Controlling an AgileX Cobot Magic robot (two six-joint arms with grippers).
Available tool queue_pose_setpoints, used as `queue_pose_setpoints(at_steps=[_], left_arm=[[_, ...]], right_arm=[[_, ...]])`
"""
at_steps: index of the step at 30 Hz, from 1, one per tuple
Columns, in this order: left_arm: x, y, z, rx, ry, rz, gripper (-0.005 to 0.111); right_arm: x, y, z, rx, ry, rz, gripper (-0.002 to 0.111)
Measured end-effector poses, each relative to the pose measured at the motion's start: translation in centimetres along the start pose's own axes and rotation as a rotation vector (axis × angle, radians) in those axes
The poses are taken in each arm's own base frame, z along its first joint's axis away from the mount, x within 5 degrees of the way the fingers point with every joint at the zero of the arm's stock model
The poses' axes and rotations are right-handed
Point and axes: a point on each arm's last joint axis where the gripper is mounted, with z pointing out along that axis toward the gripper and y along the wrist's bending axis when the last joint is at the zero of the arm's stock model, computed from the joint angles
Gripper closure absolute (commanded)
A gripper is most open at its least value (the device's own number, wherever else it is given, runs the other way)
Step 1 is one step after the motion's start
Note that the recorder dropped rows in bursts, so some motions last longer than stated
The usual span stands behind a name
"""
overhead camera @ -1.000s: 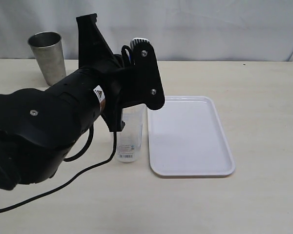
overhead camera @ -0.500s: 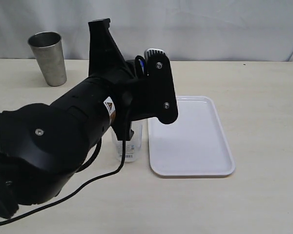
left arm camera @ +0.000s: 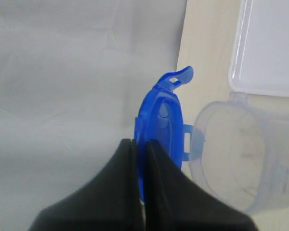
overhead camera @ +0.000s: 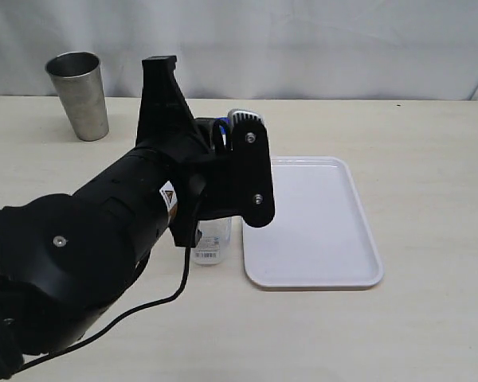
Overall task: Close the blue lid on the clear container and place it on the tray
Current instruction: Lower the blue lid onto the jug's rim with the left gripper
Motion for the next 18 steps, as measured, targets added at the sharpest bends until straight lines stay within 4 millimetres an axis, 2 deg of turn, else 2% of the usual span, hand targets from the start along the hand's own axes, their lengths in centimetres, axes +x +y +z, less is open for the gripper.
queue_pose_setpoints(at_steps=[18], left_arm=[[-0.24, -0.46, -0.41, 0.005, -0.008, 0.016, 0.107]], right_arm=[[0.0, 0.0, 0.0, 0.0, 0.0, 0.0, 0.104]])
